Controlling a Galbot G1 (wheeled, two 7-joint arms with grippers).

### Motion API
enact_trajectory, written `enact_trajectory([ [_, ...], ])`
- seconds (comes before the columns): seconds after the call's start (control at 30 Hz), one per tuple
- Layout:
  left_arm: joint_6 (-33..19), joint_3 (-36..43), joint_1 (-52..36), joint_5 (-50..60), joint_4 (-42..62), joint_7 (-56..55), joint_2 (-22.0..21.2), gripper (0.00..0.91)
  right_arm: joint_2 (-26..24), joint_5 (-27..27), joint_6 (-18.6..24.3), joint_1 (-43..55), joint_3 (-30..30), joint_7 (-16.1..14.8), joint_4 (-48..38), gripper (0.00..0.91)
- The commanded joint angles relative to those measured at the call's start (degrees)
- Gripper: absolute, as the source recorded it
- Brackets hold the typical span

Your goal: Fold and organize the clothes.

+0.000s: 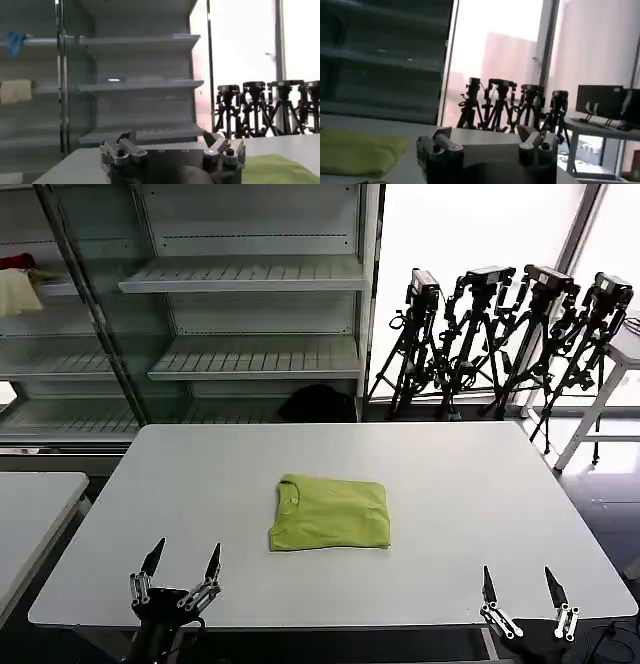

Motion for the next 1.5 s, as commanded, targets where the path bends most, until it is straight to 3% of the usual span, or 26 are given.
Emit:
enact_trajectory([
  [0.03, -2.87, 0.34, 0.99, -0.74, 0.75, 1.22, -0.47, 0.907, 0.3, -0.83, 8.16, -3.5, 0.63, -0.19, -0.35, 0.907],
  [0.37, -1.74, -0.33, 0.55, -2.15, 1.79, 1.73, -0.31, 0.907, -0.89, 1.84, 8.61, -3.31, 2.04, -1.94, -0.81, 0.907],
  [1.5, -1.6, -0.67, 0.94, -2.04, 1.57, 1.62, -0.7, 0.907, -1.29, 2.61, 7.58, -2.29, 0.71, -2.14, -1.55, 0.907],
])
